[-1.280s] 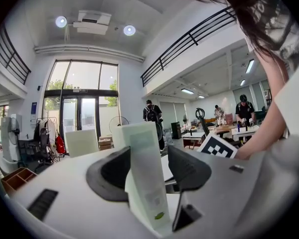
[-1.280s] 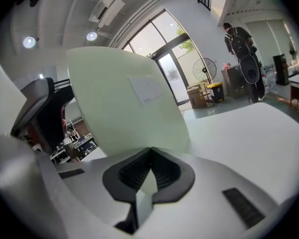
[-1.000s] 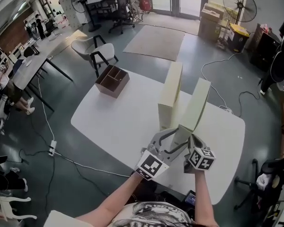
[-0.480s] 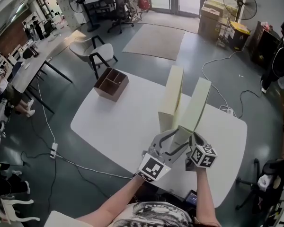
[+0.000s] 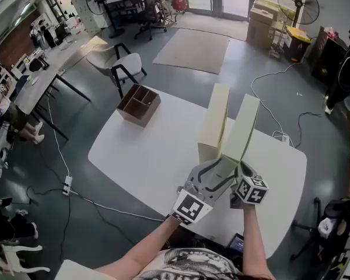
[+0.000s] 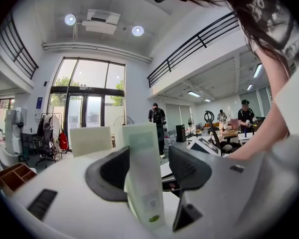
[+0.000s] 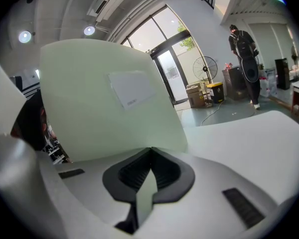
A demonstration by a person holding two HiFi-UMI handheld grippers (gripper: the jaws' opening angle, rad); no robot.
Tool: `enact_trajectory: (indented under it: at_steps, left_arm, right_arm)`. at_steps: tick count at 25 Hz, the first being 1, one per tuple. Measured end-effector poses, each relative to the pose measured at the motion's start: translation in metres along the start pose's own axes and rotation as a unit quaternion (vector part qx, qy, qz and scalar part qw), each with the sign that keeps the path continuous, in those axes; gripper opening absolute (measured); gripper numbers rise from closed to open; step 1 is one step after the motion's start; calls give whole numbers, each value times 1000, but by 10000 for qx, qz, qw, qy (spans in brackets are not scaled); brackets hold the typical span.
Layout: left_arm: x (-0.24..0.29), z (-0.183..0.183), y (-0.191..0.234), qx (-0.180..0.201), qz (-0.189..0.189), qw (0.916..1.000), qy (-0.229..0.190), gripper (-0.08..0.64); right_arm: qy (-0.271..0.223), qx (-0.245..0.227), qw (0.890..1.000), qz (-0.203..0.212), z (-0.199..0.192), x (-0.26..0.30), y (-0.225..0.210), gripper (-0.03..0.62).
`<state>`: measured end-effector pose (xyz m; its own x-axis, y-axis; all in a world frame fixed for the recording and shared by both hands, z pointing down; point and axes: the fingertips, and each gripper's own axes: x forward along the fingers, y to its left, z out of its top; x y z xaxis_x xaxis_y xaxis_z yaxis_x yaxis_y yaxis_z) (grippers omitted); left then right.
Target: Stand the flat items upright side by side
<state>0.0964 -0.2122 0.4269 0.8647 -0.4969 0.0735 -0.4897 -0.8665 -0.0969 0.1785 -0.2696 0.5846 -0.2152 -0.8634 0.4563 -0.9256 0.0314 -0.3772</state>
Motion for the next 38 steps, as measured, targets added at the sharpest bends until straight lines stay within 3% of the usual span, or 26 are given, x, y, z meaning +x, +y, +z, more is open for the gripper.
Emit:
enact_trajectory:
  at_steps: [8,12,23,38]
  left_arm:
    - [-1,-3,7,116,34,9999,81,238]
    - [-4,-5,4,111,8,9999,120,238]
    - [-28,-18,-3,1,248,9992,318,236]
    - [-92,-46,-81,-314,620,9951,703,227]
  right_arm:
    - [20,22,10000,4,-1,2,1,-14]
    - [41,-96,9999,45,-2,-3,4,20]
    - [-26,-348,9992,213,-13,-46,15,32]
    - [-41,-648,9933,954,-65,-157,52,43]
